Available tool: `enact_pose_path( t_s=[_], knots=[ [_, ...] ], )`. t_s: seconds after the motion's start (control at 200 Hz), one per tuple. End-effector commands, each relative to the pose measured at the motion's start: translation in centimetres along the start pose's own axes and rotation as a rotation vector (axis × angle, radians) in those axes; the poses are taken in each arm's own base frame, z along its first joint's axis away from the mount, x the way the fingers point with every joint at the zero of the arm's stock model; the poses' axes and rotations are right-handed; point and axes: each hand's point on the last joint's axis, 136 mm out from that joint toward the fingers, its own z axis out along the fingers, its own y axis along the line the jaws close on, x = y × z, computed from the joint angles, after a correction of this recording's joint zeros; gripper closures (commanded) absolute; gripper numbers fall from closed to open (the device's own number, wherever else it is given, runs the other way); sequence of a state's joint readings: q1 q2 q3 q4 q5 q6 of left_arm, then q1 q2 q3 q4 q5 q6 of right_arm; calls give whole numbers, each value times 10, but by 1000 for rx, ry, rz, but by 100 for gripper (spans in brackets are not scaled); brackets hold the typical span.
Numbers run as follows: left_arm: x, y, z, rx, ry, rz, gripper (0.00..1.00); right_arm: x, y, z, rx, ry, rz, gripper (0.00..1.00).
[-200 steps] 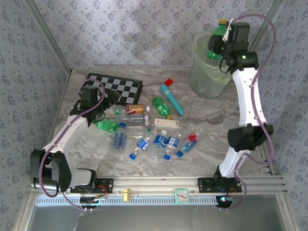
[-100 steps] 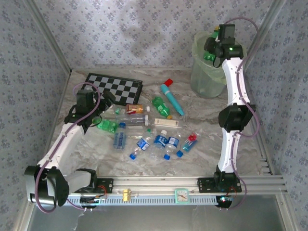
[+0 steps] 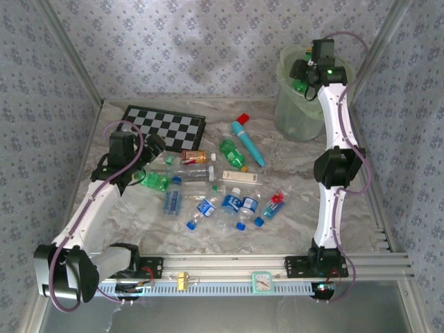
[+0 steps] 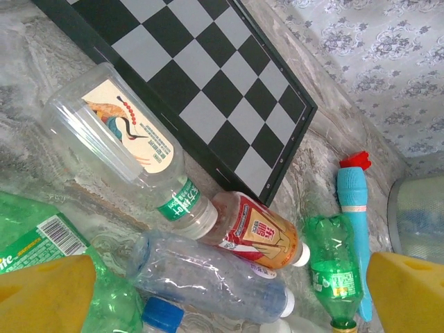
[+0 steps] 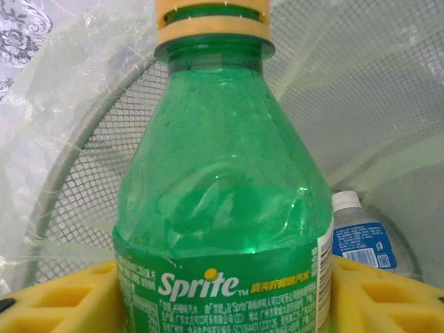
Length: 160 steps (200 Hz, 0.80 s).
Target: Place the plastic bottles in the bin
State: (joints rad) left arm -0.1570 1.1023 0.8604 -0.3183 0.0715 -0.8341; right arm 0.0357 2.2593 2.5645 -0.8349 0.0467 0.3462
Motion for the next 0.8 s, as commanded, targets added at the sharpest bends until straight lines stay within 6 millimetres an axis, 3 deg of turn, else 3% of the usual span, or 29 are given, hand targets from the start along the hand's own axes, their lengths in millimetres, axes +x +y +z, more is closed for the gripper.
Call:
enact_pose_path(
  t_s=[0.0,0.155,0.345,0.48,0.705,0.795],
  knots=[
    [-2,5,-6,-16,-19,14,0,-5,-1,-2,-9,-9,10,27],
    [0,8,-5,-22,-15,12,0,-24,2,-26,-12,-64,-14,17],
    [1,6,-3,-14,-7,8,0,-46,8,-73,-18,-134,-52,9],
    [4,6,-1,-6,2,3,0,-45,24,-110,-59,-148,-104,0],
    [15,2,-2,20,48,16,0,6,64,-160,-126,-100,-234,0],
    [25,1,-4,19,81,45,0,40,83,-176,-181,-59,-271,0]
  ],
)
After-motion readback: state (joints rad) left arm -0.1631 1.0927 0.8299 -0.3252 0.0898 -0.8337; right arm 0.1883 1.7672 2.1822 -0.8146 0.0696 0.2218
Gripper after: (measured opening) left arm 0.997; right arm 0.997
